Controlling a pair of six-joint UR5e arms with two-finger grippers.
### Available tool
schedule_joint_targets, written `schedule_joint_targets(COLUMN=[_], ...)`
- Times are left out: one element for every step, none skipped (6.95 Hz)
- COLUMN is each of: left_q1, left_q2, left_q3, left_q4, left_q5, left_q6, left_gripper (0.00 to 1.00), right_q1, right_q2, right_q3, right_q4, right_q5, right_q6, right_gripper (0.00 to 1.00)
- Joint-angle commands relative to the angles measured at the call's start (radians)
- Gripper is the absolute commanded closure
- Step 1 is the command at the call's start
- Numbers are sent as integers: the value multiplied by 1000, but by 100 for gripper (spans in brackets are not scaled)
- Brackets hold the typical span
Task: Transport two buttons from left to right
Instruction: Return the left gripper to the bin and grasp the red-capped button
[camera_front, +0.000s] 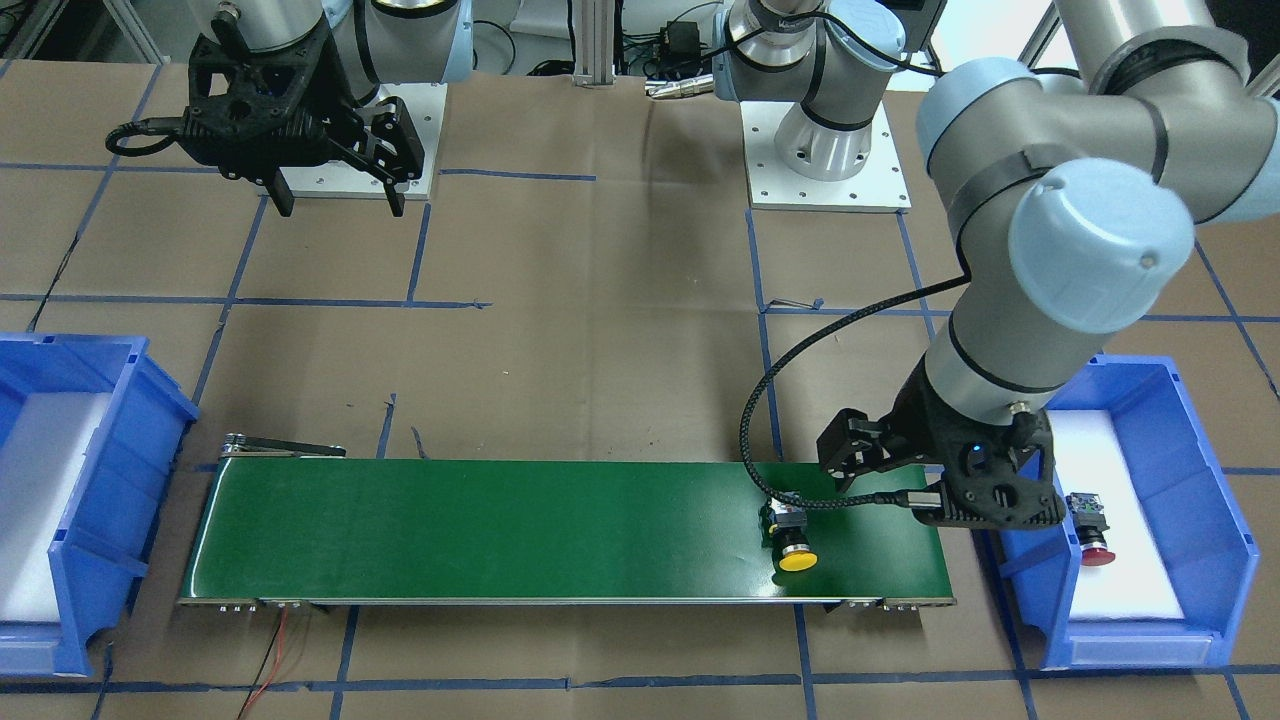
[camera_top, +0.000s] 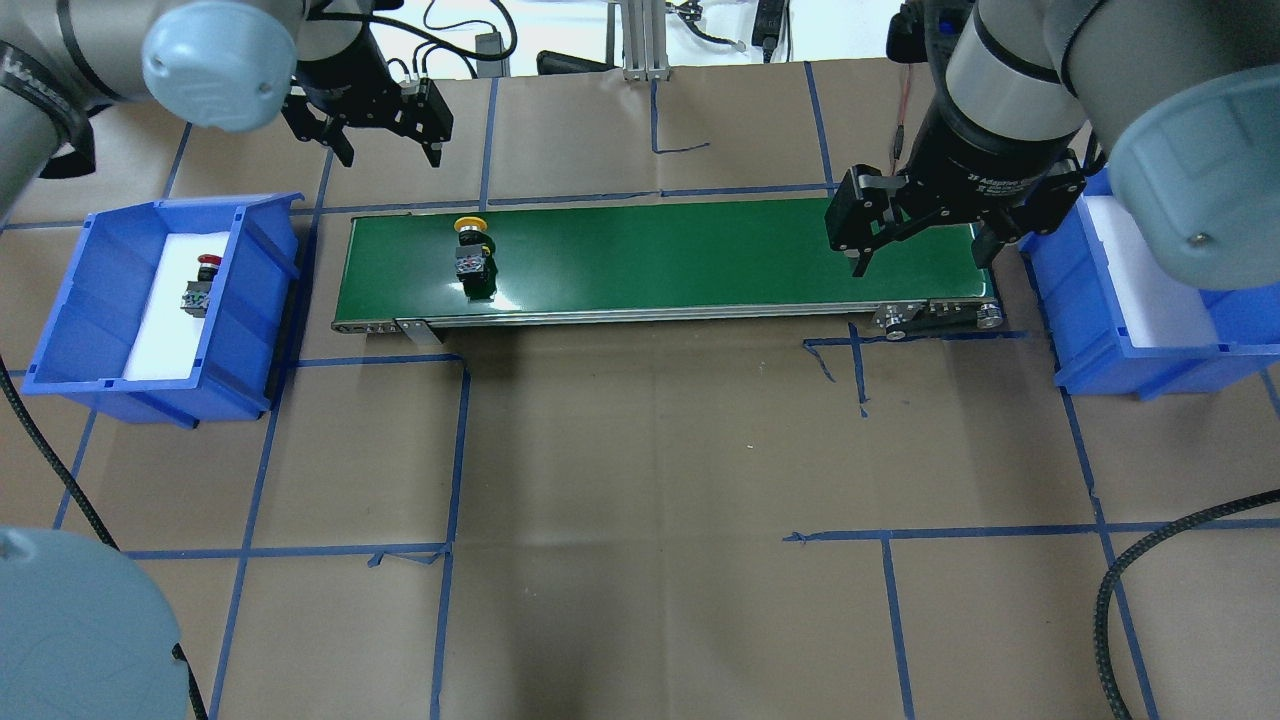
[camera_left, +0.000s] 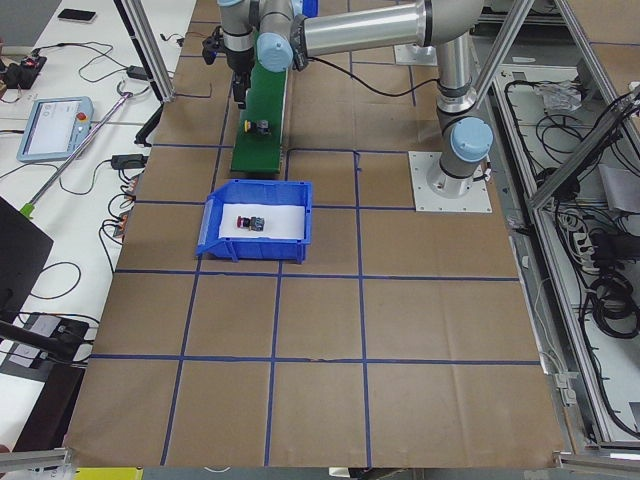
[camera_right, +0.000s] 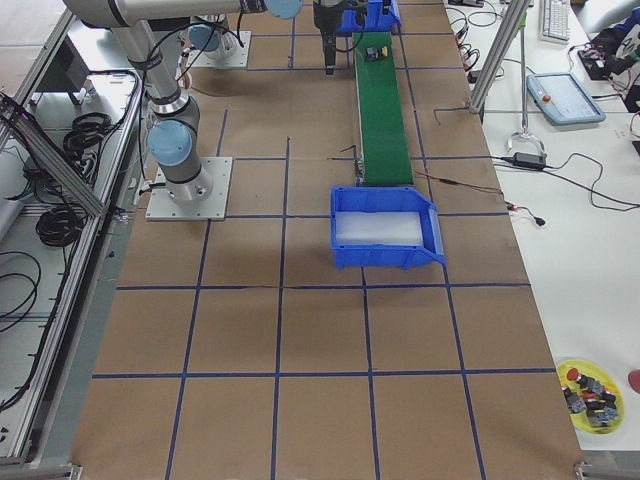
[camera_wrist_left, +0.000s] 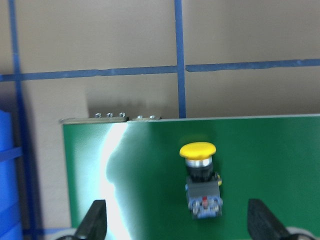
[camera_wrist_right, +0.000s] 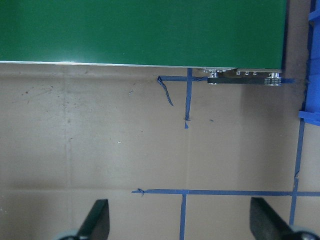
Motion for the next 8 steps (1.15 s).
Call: schedule_joint_targets(left_q1=[65, 140, 219, 304, 359, 407, 439, 458], left_q2=[4, -2, -7, -10, -13, -19, -44, -76], left_q3=[45, 59, 54, 51, 51, 44, 44, 45], left_q4=[-55, -55, -55, -55, -55, -52, -38, -23], left_q5=[-5, -9, -10, -13, -13, -13, -14, -17], left_q6=[86, 158, 277, 360, 443, 506, 556, 576], left_gripper=[0, 0, 0, 0, 0, 0, 1, 1], right_q1=[0, 0, 0, 0, 0, 0, 0, 0], right_q2=[0, 0, 0, 0, 0, 0, 0, 0], right_q3=[-1, 1, -1, -1, -1, -1, 1, 1], right_q4=[0, 0, 0, 0, 0, 0, 0, 0], right_q5=[0, 0, 0, 0, 0, 0, 0, 0], right_q6=[0, 0, 0, 0, 0, 0, 0, 0], right_gripper=[0, 0, 0, 0, 0, 0, 0, 0])
